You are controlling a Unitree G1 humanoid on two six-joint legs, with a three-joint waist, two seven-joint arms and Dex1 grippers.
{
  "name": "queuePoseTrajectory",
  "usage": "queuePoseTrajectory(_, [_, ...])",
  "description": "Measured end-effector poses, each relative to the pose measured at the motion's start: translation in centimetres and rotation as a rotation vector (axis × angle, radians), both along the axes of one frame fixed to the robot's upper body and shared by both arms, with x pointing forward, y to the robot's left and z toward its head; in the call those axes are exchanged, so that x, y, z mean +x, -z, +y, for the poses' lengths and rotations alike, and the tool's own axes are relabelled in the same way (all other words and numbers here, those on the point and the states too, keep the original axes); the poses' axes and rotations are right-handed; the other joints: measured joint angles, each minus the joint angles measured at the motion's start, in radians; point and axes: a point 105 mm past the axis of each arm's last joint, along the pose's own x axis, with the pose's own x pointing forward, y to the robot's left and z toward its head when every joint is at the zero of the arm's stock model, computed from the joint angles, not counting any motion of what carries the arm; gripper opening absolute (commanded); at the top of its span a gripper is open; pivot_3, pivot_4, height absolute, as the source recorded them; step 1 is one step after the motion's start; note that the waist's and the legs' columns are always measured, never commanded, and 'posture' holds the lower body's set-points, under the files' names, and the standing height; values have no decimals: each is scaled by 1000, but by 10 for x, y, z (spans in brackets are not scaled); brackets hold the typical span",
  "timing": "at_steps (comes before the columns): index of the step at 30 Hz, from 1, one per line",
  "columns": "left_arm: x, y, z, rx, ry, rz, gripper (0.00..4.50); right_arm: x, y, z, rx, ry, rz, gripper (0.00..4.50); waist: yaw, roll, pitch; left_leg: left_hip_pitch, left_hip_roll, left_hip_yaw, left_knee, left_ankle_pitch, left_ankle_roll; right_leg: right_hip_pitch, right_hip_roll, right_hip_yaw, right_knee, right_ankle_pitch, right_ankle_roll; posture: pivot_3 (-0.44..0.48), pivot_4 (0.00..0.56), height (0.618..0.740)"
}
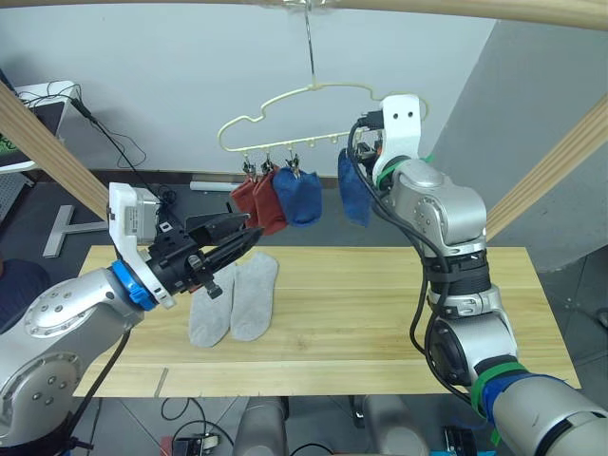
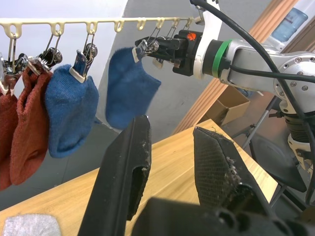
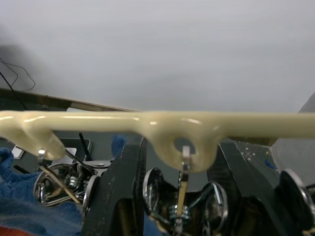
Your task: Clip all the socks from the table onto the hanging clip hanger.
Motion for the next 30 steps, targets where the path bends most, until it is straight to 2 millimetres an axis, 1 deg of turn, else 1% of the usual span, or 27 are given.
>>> queuePoseTrajectory(5, [0, 0, 0, -1, -2, -1, 1681, 0, -2, 0, 2, 1, -4, 1743, 0, 0, 0, 0, 0, 0, 0, 0, 0, 0, 0, 0, 0, 0, 0, -66, 278, 740])
queuePoseTrajectory(11, [0, 1, -1, -3, 0, 1, 1681, 1, -10, -1, 14, 6, -22, 1743, 0, 0, 0, 0, 0, 0, 0, 0, 0, 0, 0, 0, 0, 0, 0, -66, 279, 740])
queuePoseTrajectory(16, [0, 1, -3, -8, 7, 0, 1681, 0, -11, -1, 15, 6, -24, 1743, 0, 0, 0, 0, 0, 0, 0, 0, 0, 0, 0, 0, 0, 0, 0, -64, 280, 740])
queuePoseTrajectory(19, [0, 1, -3, -11, 6, -3, 1681, 0, -11, -1, 15, 6, -25, 1148, 0, 0, 0, 0, 0, 0, 0, 0, 0, 0, 0, 0, 0, 0, 0, -64, 280, 740])
queuePoseTrajectory(21, [0, 1, -3, -11, 6, -3, 1681, 0, -12, -1, 15, 5, -26, 541, 0, 0, 0, 0, 0, 0, 0, 0, 0, 0, 0, 0, 0, 0, 0, -64, 280, 740])
queuePoseTrajectory(23, [0, 1, -3, -11, 6, -3, 1681, 0, -12, 0, 16, 4, -27, 168, 0, 0, 0, 0, 0, 0, 0, 0, 0, 0, 0, 0, 0, 0, 0, -64, 280, 740])
queuePoseTrajectory(24, [0, 1, -3, -11, 6, -3, 1681, 0, -12, 0, 16, 3, -27, 92, 0, 0, 0, 0, 0, 0, 0, 0, 0, 0, 0, 0, 1, 0, 0, -64, 280, 740])
queuePoseTrajectory(30, [0, 3, -2, -11, 3, 5, 1681, 0, -12, 0, 16, 4, -27, 92, 0, 0, 0, 0, 0, 0, 0, 0, 0, 0, 0, 0, 1, 0, 0, -62, 285, 740])
